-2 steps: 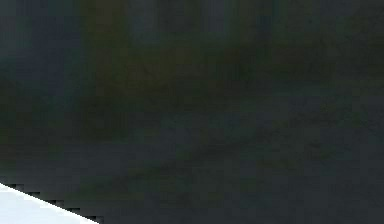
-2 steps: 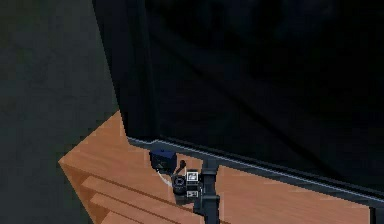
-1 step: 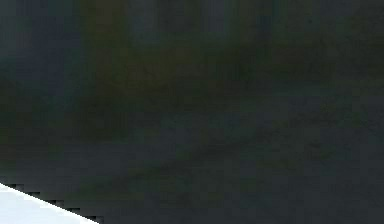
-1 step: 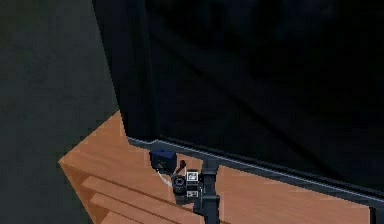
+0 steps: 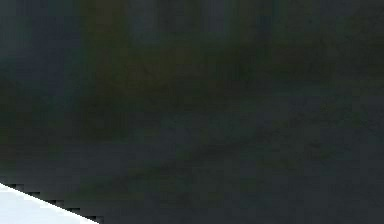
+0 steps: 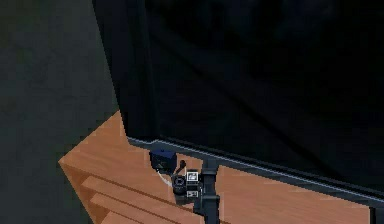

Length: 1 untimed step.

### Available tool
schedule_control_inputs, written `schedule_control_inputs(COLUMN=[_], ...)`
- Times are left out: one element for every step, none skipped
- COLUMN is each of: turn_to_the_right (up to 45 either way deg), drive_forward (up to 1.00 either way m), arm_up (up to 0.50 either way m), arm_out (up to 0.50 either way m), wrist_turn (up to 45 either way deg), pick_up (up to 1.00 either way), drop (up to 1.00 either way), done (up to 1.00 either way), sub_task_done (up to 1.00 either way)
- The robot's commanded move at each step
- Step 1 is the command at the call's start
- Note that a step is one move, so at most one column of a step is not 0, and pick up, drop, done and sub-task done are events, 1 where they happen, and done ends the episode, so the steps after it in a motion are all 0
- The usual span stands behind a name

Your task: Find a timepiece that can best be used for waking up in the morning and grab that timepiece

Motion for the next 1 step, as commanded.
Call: schedule_control_inputs(turn_to_the_right=[0.0], drive_forward=[0.0], arm_up=[0.0], arm_out=[0.0], wrist_turn=[0.0], pick_up=[0.0], drop=[0.0], done=[1.0], sub_task_done=[0.0])
